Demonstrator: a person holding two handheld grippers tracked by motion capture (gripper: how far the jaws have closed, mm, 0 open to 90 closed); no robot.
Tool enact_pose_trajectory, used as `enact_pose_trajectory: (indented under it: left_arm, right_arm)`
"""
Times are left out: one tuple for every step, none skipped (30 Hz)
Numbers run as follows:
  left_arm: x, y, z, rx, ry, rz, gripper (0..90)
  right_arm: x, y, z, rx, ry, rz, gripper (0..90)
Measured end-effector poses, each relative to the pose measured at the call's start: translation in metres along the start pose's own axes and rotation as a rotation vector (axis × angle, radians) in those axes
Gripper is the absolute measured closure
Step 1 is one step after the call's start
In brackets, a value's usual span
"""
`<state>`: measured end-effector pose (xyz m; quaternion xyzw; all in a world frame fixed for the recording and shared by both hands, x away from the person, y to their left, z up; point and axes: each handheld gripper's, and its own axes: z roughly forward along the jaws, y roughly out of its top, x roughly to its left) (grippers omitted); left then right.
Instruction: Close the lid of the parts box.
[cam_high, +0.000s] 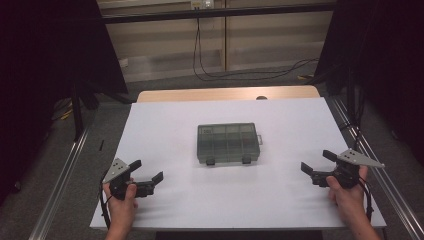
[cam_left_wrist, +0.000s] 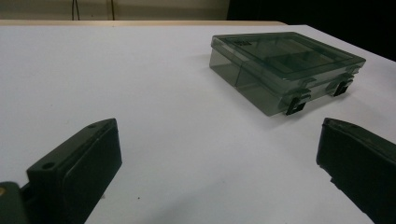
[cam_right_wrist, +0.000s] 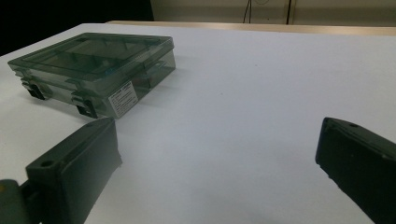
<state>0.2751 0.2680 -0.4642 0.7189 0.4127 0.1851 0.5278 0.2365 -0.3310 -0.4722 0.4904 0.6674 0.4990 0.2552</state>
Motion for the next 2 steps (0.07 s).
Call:
enact_pose_trajectory:
  left_arm:
    - [0.0002,-0.0001,0.0006,0.004,-0.001,0.001,0.0]
    - [0.0001,-0.0002,0.0012,0.007,0.000,0.000,0.0]
  right_arm:
    - [0.0000,-0.0002,-0.0001,0.000,0.002,0.001,0.0]
    - [-0.0004,-0.0006,-0.0001,-0.003,0.000,-0.003,0.0]
